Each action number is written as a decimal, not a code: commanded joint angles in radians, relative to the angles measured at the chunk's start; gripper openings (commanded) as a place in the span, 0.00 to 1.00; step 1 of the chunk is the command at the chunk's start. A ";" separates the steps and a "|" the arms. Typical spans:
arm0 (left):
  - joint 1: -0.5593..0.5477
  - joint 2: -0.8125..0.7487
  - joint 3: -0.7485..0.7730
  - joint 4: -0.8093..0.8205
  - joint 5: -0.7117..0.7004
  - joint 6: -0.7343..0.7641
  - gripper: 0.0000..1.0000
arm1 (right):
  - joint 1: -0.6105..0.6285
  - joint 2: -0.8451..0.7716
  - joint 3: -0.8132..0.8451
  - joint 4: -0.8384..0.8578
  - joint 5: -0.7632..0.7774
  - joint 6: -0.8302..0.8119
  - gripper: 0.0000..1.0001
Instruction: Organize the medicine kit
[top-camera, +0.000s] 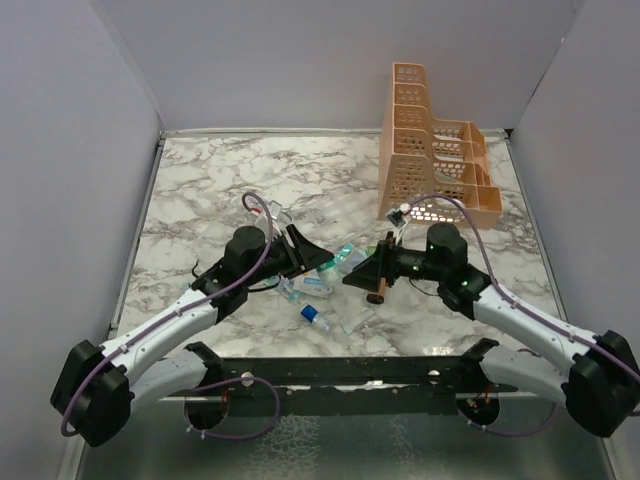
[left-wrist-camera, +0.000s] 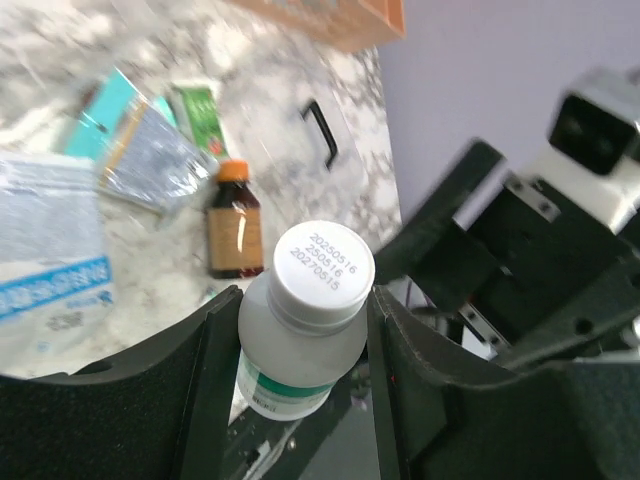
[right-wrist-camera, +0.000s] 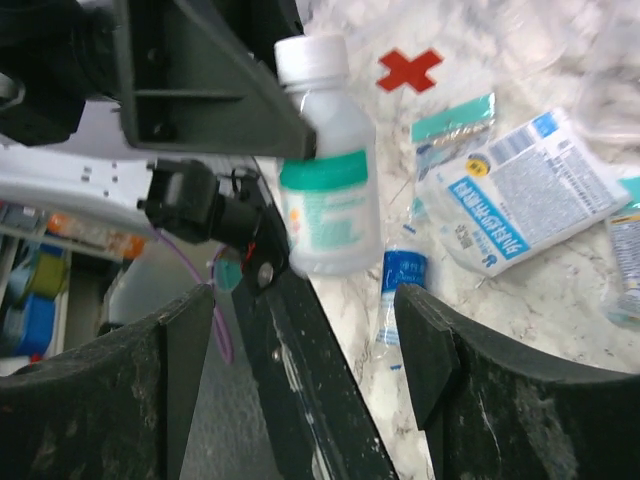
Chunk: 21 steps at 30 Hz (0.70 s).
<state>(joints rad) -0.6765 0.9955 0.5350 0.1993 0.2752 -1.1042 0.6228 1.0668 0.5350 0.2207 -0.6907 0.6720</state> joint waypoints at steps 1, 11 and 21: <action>0.117 -0.051 0.106 -0.129 -0.051 0.096 0.25 | 0.005 -0.167 0.012 -0.110 0.242 0.037 0.74; 0.464 -0.006 0.269 -0.346 -0.056 0.256 0.25 | 0.006 -0.335 -0.103 -0.039 0.329 0.194 0.73; 0.566 0.164 0.227 -0.285 -0.163 0.238 0.25 | 0.005 -0.272 -0.109 -0.018 0.304 0.205 0.70</action>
<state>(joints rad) -0.1139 1.1030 0.7700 -0.1299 0.1654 -0.8764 0.6228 0.7704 0.4194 0.1596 -0.3996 0.8627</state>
